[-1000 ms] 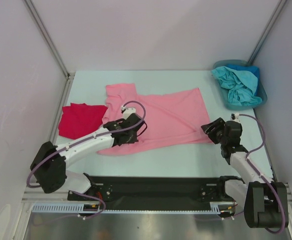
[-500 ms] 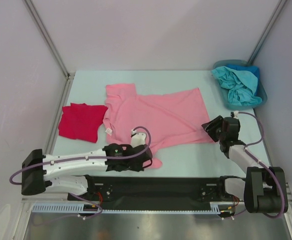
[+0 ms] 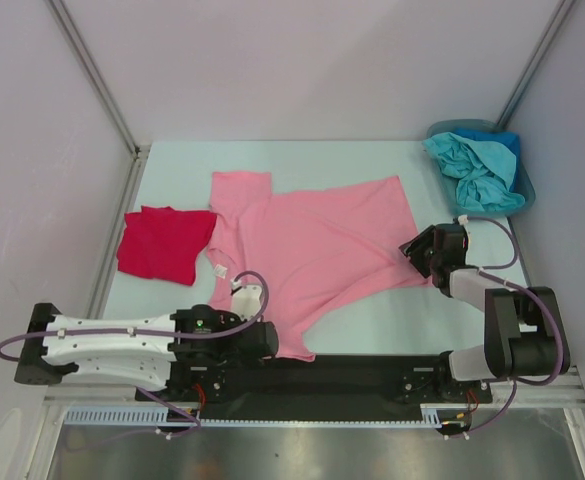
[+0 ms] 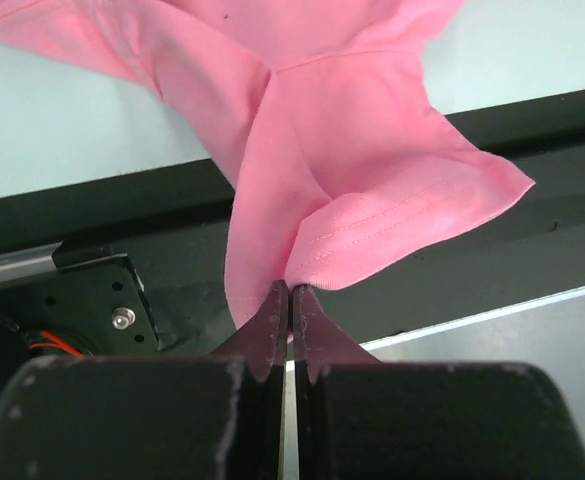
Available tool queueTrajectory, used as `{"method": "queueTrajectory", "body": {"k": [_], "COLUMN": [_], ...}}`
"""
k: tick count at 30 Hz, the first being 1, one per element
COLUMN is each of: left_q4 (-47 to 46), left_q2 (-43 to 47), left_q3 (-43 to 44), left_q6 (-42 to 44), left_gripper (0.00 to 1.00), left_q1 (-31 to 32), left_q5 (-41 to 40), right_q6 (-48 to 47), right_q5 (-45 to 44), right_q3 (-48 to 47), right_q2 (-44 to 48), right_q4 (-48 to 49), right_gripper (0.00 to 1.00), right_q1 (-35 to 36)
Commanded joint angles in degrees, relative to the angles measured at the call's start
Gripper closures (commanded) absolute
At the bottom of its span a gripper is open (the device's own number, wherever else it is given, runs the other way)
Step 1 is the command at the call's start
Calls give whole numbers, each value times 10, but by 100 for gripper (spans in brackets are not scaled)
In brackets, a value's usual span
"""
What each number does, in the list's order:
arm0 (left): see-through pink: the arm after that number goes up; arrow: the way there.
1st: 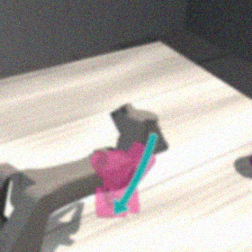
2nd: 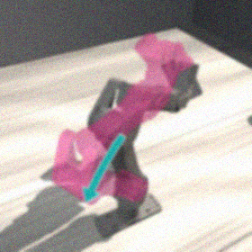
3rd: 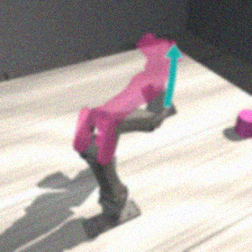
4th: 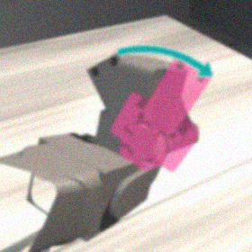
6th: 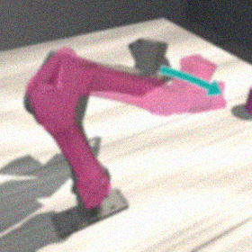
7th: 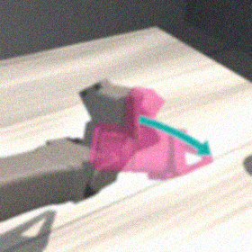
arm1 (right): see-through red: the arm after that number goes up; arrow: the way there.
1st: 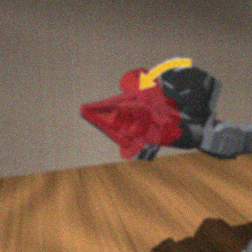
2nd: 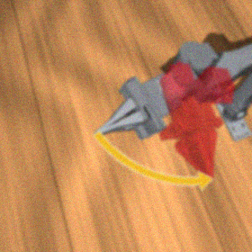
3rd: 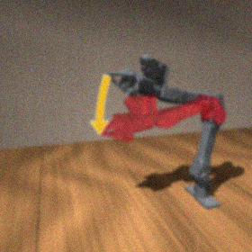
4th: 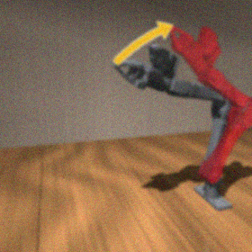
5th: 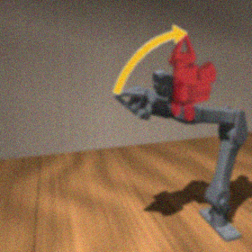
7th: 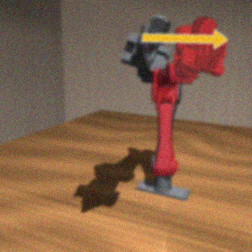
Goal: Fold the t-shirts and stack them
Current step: Flatten the tshirt out
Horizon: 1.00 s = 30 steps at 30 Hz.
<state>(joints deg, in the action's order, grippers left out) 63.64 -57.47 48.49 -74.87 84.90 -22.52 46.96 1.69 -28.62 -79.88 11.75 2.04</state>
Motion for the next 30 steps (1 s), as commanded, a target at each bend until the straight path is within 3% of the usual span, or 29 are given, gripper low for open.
{"method": "queueTrajectory", "body": {"k": [1, 14, 30], "left_q4": [32, 57, 21], "left_q2": [10, 13, -31], "left_q3": [-4, 3, 19], "left_q6": [-49, -96, -95], "left_gripper": [100, 100, 100], "left_q1": [14, 68, 86], "left_q5": [-16, -21, -45], "right_q6": [1, 16, -5], "right_q5": [-37, -45, -71], "right_q3": [-28, -70, -59], "right_q2": [-5, -34, 133], "right_q4": [18, -37, -174], "right_gripper": [45, 43, 41], "right_q1": [1, -50, -95]}}
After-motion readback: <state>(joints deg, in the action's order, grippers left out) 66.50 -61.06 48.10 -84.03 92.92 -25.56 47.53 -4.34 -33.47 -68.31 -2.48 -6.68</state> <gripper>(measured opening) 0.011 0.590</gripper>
